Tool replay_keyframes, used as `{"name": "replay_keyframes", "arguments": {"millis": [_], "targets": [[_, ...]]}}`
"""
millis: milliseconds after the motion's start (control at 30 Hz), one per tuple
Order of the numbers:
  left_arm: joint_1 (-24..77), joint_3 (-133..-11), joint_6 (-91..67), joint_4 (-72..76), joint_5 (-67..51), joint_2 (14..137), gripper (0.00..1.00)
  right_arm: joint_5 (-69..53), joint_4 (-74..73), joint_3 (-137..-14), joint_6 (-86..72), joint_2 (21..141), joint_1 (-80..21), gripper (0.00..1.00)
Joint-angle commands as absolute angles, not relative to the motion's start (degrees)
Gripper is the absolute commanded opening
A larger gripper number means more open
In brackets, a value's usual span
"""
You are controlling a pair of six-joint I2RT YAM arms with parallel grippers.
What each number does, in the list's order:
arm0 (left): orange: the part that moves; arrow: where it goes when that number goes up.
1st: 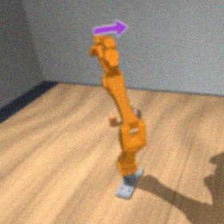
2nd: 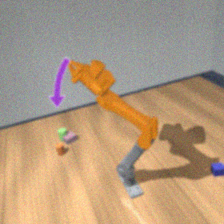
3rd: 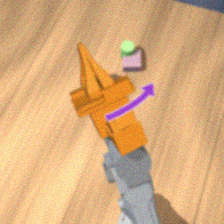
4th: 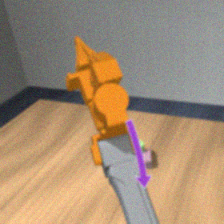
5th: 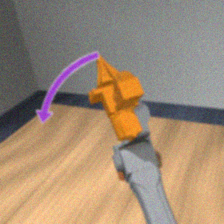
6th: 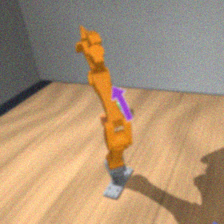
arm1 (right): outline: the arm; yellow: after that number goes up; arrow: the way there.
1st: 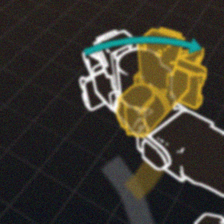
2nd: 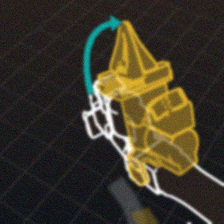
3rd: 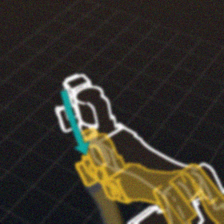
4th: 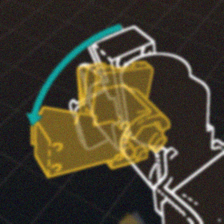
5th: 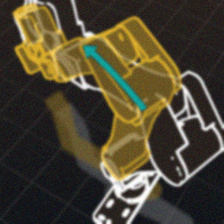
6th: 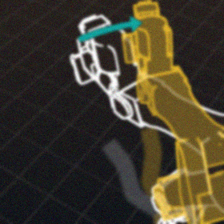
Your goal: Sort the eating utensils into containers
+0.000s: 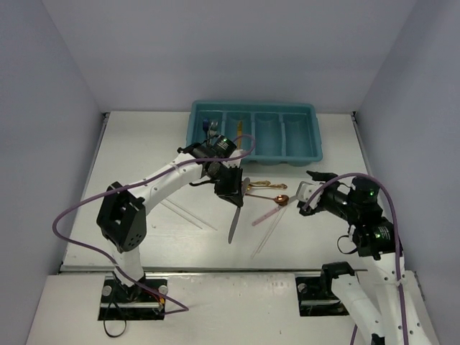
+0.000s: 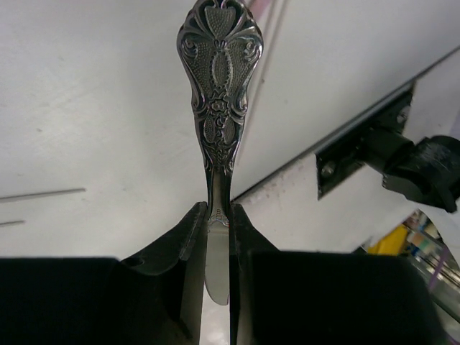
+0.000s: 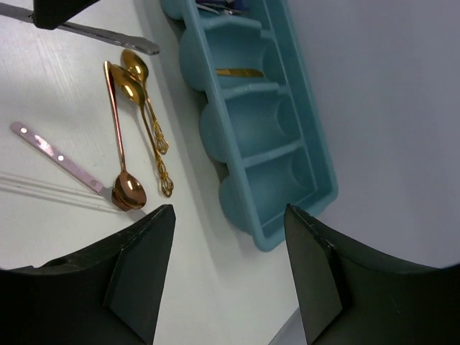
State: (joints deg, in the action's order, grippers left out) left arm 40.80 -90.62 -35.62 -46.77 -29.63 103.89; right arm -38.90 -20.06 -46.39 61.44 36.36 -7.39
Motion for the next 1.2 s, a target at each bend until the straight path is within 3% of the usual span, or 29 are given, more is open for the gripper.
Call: {"name": "replay_keyframes", "arguments": {"millis": [0,167,267,367,767,1000,1167], "targets": [[41.31,-89.04,-38.67,-42.28,-40.16,97.69,0.0,-49.04,-22.49,-46.05,79.71,36.83,-9.49,0.58],[41.31,-85.85,-41.66,-38.11,-45.14,96.94,0.0,-43.64,-27.61,-47.04,86.83,41.43,-24.06,0.56],[41.31,-85.71,-42.56,-37.53,-47.2,97.58,0.0,-36.8,-27.95,-48.45,84.65,46.47,-37.13,0.57],[41.4,-86.13,-42.54,-37.27,-48.52,97.82,0.0,-35.24,-28.04,-50.01,82.53,50.37,-43.17,0.58],[43.04,-85.72,-42.22,-37.27,-49.25,98.88,0.0,-32.76,-28.04,-49.81,87.4,56.32,-50.54,0.61],[43.67,-86.65,-42.28,-37.27,-50.09,99.4,0.0,-30.45,-27.87,-49.91,93.47,60.25,-50.71,0.48],[44.11,-86.18,-42.01,-37.27,-50.03,98.91,0.0,-28.95,-27.86,-50.47,95.18,62.19,-50.62,0.28]]}}
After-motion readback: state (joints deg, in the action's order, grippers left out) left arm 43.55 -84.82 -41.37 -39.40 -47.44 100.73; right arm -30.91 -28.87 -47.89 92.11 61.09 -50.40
